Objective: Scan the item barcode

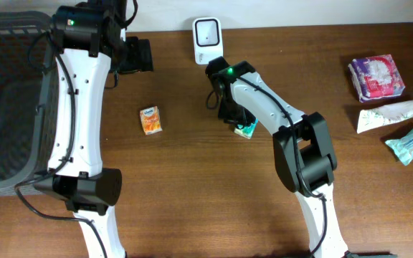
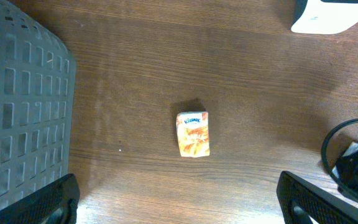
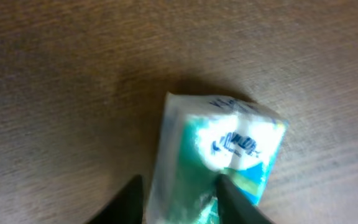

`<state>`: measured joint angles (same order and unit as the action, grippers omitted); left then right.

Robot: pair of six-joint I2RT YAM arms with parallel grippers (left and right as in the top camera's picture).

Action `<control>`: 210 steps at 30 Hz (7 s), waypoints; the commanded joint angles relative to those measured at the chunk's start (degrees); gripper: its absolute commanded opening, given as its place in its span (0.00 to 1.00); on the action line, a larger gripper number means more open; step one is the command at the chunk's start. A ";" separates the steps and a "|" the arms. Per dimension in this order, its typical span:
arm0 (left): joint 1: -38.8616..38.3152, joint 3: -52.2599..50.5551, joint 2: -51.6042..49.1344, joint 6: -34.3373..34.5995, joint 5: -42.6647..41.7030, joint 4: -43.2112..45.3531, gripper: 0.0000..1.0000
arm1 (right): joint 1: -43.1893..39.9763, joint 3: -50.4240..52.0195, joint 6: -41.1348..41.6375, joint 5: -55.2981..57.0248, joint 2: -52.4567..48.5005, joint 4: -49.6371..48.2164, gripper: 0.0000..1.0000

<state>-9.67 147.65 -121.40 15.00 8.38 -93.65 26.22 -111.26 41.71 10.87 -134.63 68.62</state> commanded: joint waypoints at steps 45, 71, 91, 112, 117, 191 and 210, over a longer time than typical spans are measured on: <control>0.11 0.61 0.46 0.35 0.02 0.07 0.99 | -14.19 1.64 -42.75 -28.24 0.09 2.86 0.57; 0.11 0.61 0.44 0.35 0.02 0.07 0.99 | -23.96 -12.48 -64.46 -99.82 1.53 -0.33 0.04; 0.11 0.61 0.46 0.35 0.02 0.07 0.99 | -19.21 -15.39 -68.26 -98.71 1.75 -0.66 0.04; 0.11 0.61 0.46 0.35 0.02 0.07 0.99 | -3.32 -15.39 -73.40 8.72 -2.40 -43.78 0.04; 0.11 0.61 0.46 0.35 0.02 0.07 0.99 | -3.34 -15.39 -77.53 3.89 -6.25 -60.52 0.04; -0.17 0.46 -0.02 0.31 -14.56 1.73 0.99 | -36.35 2.29 -16.87 -28.02 19.69 -3.32 0.99; -6.29 -20.90 -18.53 7.93 0.37 15.26 0.52 | -36.35 2.29 -16.87 -28.02 19.69 -3.32 0.99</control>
<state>-16.12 127.83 -139.09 22.37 4.82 -79.75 -10.24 -108.22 25.06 -17.47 -116.09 65.30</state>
